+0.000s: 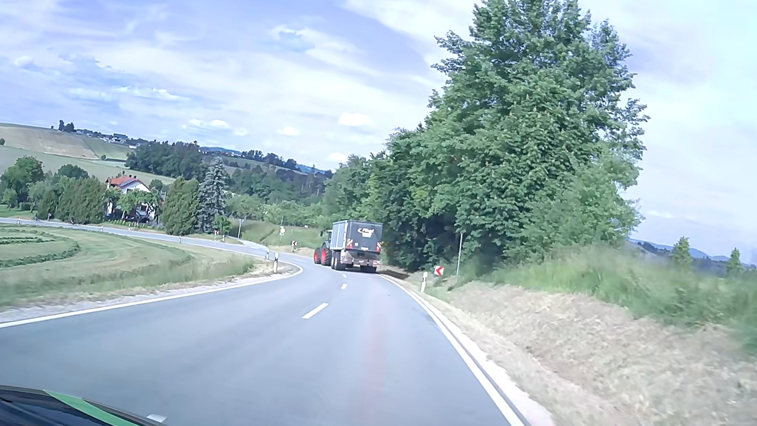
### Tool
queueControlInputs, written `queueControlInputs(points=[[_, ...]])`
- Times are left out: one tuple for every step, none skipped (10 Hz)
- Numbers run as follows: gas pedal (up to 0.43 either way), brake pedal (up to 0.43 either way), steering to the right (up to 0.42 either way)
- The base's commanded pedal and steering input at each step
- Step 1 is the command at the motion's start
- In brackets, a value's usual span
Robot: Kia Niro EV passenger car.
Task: Follow the waypoints while adhering to traffic rules and regulations
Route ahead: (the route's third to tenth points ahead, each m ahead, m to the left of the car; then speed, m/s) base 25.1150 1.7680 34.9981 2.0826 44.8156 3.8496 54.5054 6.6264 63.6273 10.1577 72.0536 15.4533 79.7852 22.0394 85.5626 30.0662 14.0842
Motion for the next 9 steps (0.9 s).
queueControlInputs(points=[[0.000,0.146,0.000],[0.000,0.152,0.000],[0.000,0.165,-0.002],[0.000,0.171,-0.003],[0.000,0.171,-0.004],[0.000,0.177,-0.005],[0.000,0.189,-0.005],[0.000,0.201,-0.007],[0.000,0.201,-0.012]])
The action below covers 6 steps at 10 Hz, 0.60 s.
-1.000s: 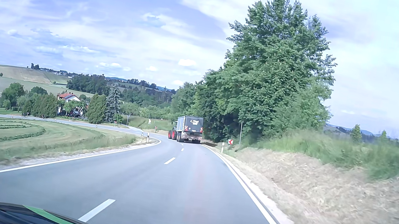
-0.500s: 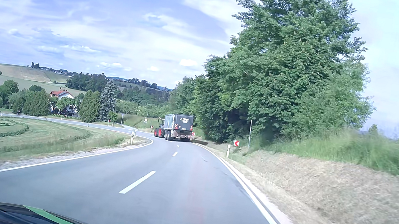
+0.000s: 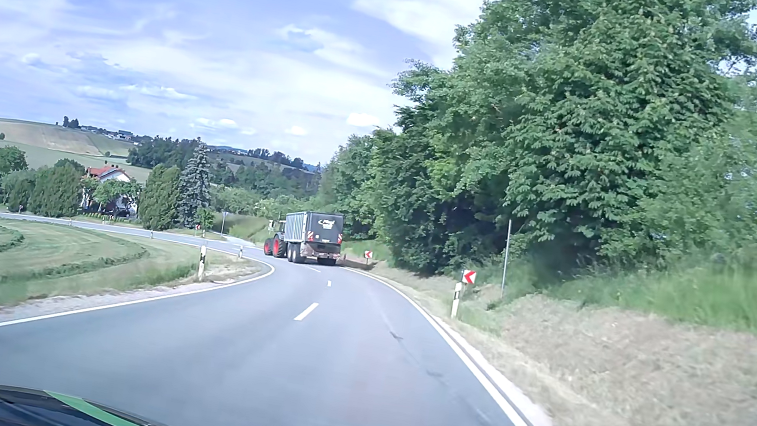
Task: Follow the waypoints while adhering to traffic rules and regulations
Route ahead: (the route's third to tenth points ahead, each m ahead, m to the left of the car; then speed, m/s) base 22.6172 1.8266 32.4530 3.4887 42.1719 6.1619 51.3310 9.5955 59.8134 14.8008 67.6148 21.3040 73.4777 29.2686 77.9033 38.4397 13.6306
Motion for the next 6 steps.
queueControlInputs(points=[[0.000,0.201,-0.012],[0.000,0.201,-0.012],[0.000,0.183,-0.014],[0.000,0.159,-0.014],[0.000,0.152,-0.014],[0.000,0.152,-0.014]])
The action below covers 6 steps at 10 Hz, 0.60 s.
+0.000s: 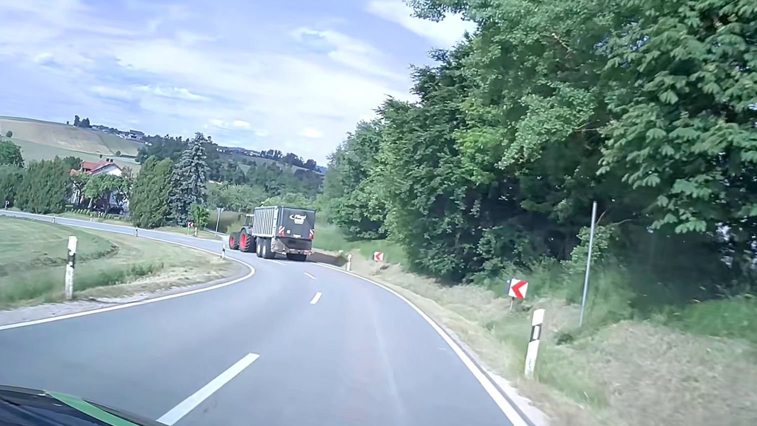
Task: Follow the waypoints while adhering to traffic rules and regulations
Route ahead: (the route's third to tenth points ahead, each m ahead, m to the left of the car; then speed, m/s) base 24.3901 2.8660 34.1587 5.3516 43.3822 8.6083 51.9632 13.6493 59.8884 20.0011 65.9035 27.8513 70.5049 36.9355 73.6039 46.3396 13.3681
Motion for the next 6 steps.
queueControlInputs(points=[[0.000,0.152,-0.014],[0.000,0.152,-0.015],[0.000,0.140,-0.015],[0.000,0.140,-0.015],[0.000,0.140,-0.016],[0.000,0.134,-0.018]])
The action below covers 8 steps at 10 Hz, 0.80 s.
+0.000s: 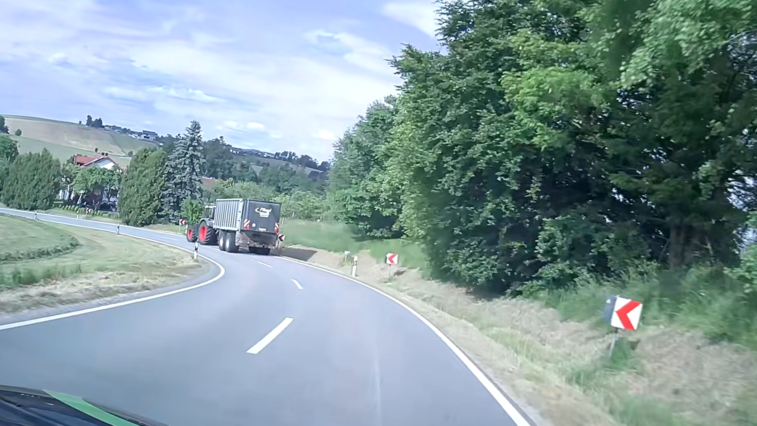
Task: Follow the waypoints while adhering to traffic rules and regulations
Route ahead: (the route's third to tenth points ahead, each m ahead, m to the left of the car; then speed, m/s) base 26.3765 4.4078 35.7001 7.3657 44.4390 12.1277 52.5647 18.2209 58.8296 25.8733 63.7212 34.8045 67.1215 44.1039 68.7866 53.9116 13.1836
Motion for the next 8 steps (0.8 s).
queueControlInputs(points=[[0.000,0.146,-0.019],[0.000,0.152,-0.022],[0.000,0.146,-0.026],[0.000,0.146,-0.029],[0.000,0.146,-0.031],[0.000,0.146,-0.032],[0.000,0.152,-0.039],[0.000,0.146,-0.046]])
